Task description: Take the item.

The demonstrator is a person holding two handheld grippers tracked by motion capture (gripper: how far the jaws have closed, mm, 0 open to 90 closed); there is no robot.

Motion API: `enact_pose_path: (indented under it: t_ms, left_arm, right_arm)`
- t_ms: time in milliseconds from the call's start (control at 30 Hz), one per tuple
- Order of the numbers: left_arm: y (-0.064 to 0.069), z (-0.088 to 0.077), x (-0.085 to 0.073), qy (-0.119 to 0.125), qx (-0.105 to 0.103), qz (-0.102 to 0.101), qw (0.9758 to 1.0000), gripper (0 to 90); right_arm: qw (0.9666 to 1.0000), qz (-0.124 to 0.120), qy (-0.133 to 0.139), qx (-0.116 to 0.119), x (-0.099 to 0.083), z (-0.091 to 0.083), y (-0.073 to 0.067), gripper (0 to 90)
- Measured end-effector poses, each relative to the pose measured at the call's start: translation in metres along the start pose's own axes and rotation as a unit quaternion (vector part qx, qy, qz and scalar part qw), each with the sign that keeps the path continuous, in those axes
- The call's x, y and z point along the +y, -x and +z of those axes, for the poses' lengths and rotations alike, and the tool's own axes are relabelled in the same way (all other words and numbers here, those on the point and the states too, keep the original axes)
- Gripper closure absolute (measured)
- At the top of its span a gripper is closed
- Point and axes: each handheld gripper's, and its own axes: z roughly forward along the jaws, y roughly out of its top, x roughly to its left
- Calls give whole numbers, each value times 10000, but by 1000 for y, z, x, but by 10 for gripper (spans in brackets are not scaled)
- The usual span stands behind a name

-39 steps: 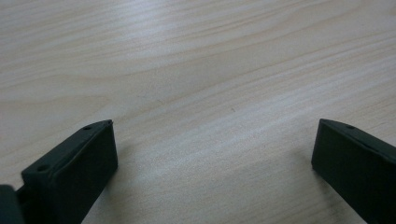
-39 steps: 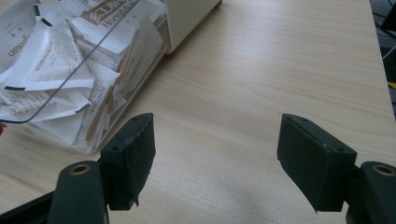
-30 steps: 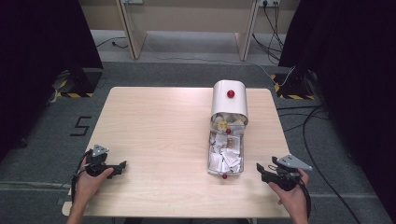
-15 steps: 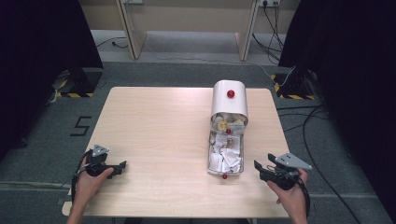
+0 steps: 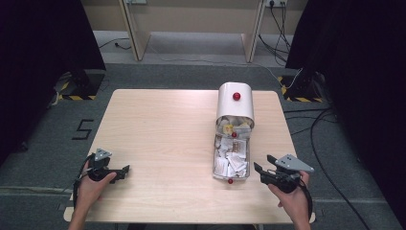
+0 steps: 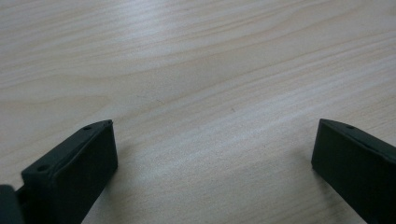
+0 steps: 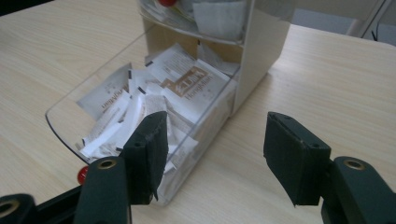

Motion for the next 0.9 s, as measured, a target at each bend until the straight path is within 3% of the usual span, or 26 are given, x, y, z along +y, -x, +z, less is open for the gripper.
enact_pose_path:
  t_ms: [433, 900]
  left_arm:
    - [0, 0, 0, 1, 0, -1, 10000, 0]
    - [0, 0, 0, 2, -2, -3, 10000, 0]
  right_arm:
    - [9992, -228, 114, 309, 16, 13, -17, 436]
    - [9983, -326, 5, 490, 19, 35, -28, 450]
